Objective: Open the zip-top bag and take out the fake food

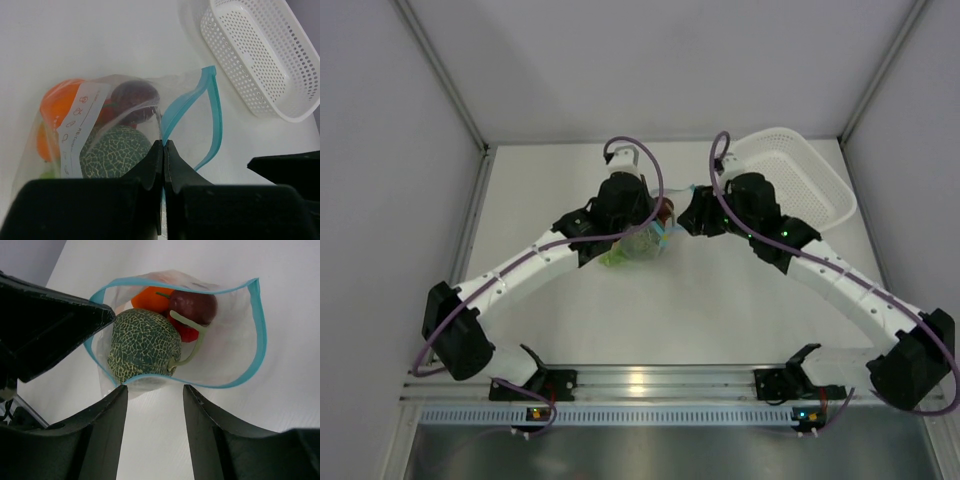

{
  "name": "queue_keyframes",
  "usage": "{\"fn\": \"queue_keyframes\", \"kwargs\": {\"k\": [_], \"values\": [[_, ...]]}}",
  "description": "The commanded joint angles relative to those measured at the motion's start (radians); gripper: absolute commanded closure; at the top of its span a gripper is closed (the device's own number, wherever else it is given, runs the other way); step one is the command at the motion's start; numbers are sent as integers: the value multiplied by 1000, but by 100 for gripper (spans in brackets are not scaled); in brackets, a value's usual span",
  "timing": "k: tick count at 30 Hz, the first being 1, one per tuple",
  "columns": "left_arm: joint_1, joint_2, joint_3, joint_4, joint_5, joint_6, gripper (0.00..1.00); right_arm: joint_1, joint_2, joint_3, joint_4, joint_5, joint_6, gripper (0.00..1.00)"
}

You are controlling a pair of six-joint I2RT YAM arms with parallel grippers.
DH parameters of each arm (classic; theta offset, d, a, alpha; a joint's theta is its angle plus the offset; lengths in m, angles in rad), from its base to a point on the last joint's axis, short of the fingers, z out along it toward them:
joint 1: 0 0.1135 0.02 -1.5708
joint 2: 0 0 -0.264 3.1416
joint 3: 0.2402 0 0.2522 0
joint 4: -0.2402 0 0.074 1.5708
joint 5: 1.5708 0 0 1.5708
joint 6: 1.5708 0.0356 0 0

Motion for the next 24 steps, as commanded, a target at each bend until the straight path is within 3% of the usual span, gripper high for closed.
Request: {"fn": "queue_keyframes", "kwargs": {"k": [1,24], "values": [[-1,-5,10,72,-41,-22,100,-12,70,106,52,8,2,51],[-1,-36,-7,97,-30,-73,100,-44,507,272,112,6,-52,52]]}}
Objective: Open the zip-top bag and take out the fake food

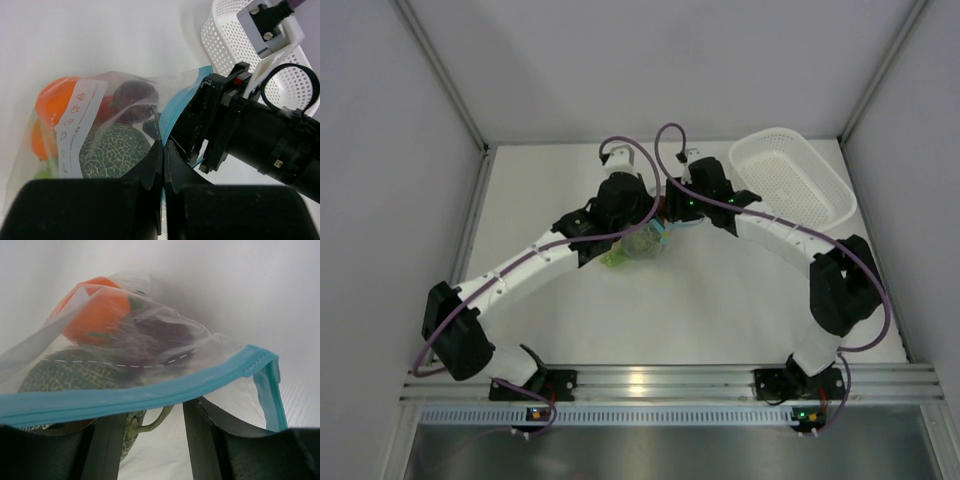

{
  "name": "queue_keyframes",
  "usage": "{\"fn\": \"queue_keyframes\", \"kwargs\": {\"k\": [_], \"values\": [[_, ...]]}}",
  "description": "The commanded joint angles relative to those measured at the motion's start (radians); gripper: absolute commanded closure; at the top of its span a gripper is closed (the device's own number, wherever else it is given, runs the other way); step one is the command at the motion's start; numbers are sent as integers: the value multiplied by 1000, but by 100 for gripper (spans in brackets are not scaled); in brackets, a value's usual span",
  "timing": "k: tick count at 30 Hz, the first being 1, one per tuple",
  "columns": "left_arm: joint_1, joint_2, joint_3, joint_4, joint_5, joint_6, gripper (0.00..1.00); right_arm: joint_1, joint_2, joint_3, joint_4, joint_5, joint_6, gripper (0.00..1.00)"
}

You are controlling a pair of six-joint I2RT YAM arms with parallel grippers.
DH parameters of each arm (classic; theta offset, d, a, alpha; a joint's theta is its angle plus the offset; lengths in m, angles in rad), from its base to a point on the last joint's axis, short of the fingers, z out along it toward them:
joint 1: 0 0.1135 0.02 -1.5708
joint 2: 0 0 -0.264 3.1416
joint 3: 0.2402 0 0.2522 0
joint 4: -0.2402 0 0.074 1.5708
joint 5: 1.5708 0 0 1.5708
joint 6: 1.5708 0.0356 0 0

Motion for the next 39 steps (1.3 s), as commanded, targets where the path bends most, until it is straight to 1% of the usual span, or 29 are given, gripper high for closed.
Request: {"fn": "queue_keyframes", "kwargs": {"k": [1,4,6,10,11,13,14,15,16,17,20,24,31,39], "values": [[0,-37,1,84,-7,-19,100,-12,34,62,52,-31,4,52],[0,-34,3,86,-7,-23,100,-12,70,70,35,-37,26,54],[0,-28,0,87,-9,-28,100,-12,77,64,27,-26,29,57],[0,-29,-8,95,-4,-39,100,-14,99,47,36,-2,26,59],[0,-32,-9,96,-1,-45,100,-14,108,44,43,-2,21,67],[0,-39,-14,99,5,-52,100,-14,120,47,41,-2,15,71],[0,-43,-15,102,8,-52,100,-17,125,48,40,-3,12,75],[0,-43,-18,104,8,-54,100,-20,128,48,41,-11,14,84],[0,-46,-22,104,6,-54,100,-21,122,47,44,-12,14,86],[0,-45,-22,104,2,-51,100,-24,120,44,47,-12,12,92],[0,-42,-23,104,-12,-43,100,-24,97,47,52,-11,4,100],[0,-45,-28,102,-35,-26,100,-24,58,47,44,1,-8,100],[2,-57,-22,90,-66,23,100,-18,-64,47,26,14,-31,100],[3,-80,14,41,-107,69,100,-15,-160,94,-22,-29,-51,100]]}}
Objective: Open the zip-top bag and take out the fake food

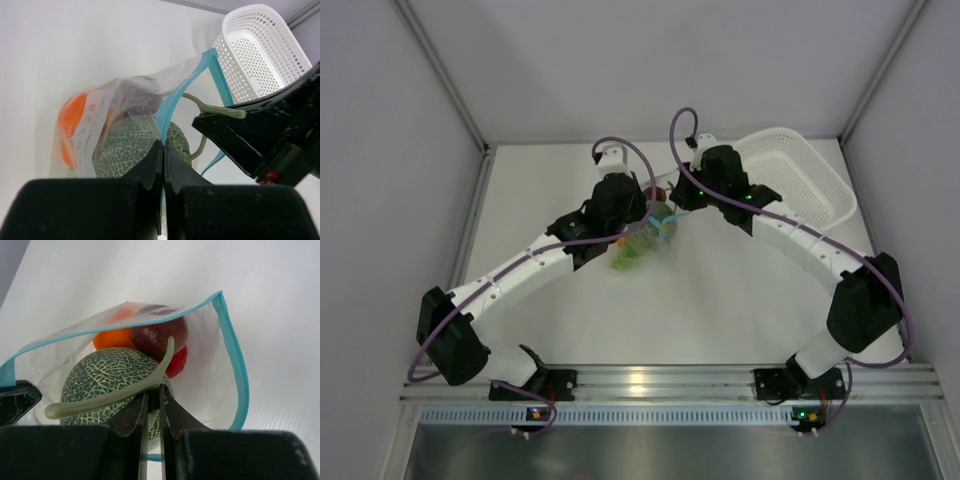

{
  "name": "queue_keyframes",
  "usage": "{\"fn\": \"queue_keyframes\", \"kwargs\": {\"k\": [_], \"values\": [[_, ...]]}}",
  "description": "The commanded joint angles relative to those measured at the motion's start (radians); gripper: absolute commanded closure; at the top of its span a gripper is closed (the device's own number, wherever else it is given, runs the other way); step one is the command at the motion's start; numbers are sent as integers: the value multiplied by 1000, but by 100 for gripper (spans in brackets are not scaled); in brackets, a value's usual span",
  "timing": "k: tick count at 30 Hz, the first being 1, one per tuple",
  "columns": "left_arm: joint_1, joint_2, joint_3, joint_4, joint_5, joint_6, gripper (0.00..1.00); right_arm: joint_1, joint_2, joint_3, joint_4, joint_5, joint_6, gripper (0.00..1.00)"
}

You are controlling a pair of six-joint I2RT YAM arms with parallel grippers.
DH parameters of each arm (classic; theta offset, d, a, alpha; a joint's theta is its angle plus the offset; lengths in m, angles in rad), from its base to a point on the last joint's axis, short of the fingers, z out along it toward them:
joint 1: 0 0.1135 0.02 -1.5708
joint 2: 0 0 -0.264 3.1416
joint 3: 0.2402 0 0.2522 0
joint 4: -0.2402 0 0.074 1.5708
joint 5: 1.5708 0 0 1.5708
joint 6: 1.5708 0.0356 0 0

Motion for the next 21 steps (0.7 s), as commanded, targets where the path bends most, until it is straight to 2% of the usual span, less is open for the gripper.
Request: {"fn": "queue_keyframes", "kwargs": {"k": [1,8,16,21], "values": [[3,-49,42,6,-43,36,100,-7,-92,56,1,-18,-20,100],[3,-36,58,-11,-35,37,100,-4,-145,133,-68,-12,-63,100],[5,-9,67,-9,52,42,100,-5,-158,202,-107,-4,-136,100],[10,-15,52,-11,46,39,100,-10,-162,291,-178,30,-173,100]]}}
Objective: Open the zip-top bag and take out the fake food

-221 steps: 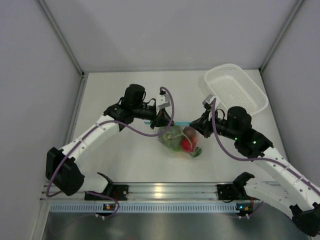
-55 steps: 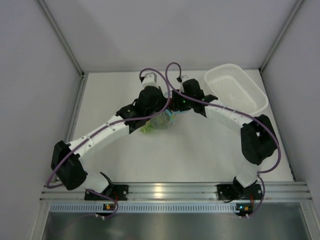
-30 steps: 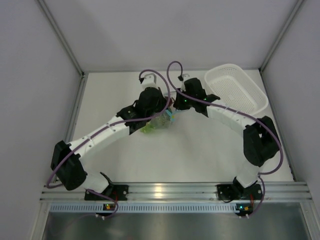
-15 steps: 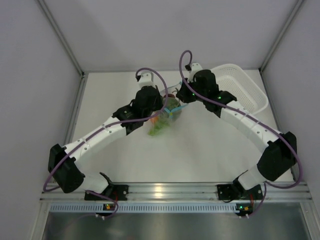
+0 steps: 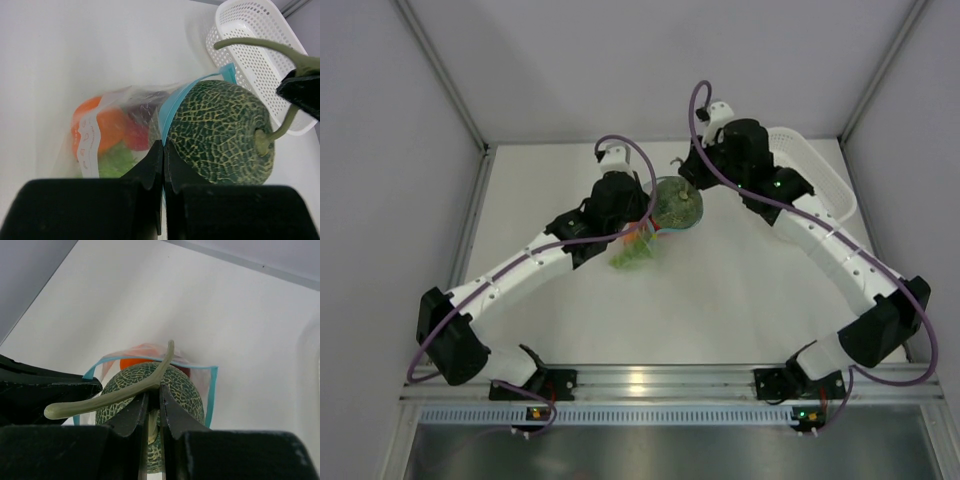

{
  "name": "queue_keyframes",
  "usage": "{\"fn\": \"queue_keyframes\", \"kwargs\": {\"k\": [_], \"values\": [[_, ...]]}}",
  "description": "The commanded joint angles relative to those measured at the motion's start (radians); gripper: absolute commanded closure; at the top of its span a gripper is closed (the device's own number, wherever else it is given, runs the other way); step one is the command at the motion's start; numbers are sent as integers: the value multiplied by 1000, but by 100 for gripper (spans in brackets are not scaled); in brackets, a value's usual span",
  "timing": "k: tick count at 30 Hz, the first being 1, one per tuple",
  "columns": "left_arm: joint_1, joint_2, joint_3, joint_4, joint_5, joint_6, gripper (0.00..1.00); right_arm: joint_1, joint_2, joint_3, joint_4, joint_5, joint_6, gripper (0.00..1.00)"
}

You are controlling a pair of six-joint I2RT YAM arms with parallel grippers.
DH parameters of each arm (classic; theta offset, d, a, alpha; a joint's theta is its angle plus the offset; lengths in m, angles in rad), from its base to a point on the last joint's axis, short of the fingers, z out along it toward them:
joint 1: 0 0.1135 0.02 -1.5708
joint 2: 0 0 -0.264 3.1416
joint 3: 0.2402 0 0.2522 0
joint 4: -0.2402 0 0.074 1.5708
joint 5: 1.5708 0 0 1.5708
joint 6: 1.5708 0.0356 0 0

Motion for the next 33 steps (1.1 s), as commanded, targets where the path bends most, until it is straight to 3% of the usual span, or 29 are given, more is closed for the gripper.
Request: {"fn": "queue_keyframes", "kwargs": {"k": [1,12,16,25,33], "values": [[11,-8,32,18,5,12,100,-10,-47,119,-22,27,-47,100],[36,-45,-8,18,19,0,100,-126,-27,309,-129,62,-67,100],[42,-80,-25,19,30,-3,100,-210,16,361,-163,191,-70,100],[45,-137,-66,10,48,-11,100,-408,155,387,-142,297,-40,100],[45,-184,-87,-8,85,18,100,-490,261,380,-67,395,-60,100]]}}
